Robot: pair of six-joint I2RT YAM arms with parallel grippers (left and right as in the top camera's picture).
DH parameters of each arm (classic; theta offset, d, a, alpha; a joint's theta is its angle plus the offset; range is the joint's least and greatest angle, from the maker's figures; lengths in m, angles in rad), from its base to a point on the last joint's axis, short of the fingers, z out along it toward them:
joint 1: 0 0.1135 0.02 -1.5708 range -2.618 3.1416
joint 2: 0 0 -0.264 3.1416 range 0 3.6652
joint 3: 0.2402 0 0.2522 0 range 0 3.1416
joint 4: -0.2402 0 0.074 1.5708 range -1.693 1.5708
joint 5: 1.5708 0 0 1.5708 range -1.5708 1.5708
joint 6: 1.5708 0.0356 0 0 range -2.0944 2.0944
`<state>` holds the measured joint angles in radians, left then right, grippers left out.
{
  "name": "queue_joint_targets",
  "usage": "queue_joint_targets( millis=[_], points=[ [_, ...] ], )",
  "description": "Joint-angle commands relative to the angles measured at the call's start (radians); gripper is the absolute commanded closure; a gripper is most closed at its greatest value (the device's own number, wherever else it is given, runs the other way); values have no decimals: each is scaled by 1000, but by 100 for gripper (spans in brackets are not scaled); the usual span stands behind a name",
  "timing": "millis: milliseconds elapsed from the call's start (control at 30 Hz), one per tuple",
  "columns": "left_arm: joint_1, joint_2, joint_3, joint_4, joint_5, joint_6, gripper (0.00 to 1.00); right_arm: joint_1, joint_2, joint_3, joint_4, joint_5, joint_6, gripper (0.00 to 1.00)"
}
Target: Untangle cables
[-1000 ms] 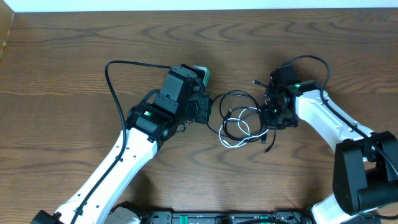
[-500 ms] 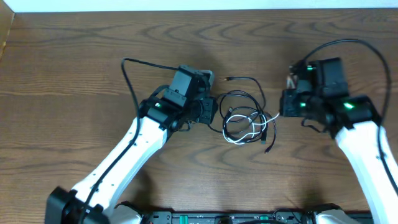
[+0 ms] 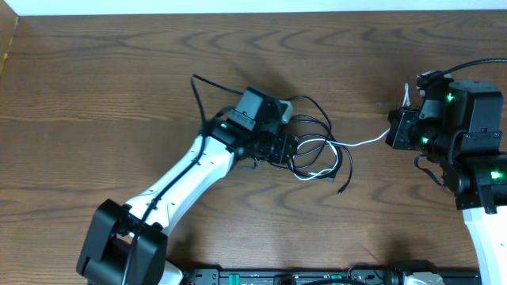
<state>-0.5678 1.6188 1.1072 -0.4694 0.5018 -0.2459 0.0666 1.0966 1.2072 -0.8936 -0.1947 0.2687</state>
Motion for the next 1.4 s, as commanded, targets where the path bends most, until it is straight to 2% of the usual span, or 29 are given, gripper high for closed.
queue_joint_targets(
  millis=[0, 367, 467, 567, 700, 833, 1033, 1367],
  points=[
    [-39, 28, -4, 14, 28, 40, 61, -4, -6, 36, 4, -7, 32, 99],
    [-87, 127, -4, 36, 27, 165, 61, -31, -6, 101, -58, 36, 30, 99],
    [-87, 143, -4, 35, 111, 257, 60, -50, -6, 101, -71, 35, 30, 99],
    [-97, 151, -4, 30, 204, 358, 53, -67, -6, 101, -72, 35, 30, 99],
    [-125, 164, -4, 30, 209, 404, 47, -72, -6, 101, -72, 34, 30, 99],
    [-153, 179, -4, 30, 199, 429, 47, -72, -6, 101, -74, 35, 30, 99],
    [-174, 187, -4, 31, 87, 430, 47, -72, -6, 101, -85, 34, 30, 99],
    [-175, 225, -4, 45, 84, 473, 47, -72, -6, 101, -91, 23, 29, 99]
  ],
)
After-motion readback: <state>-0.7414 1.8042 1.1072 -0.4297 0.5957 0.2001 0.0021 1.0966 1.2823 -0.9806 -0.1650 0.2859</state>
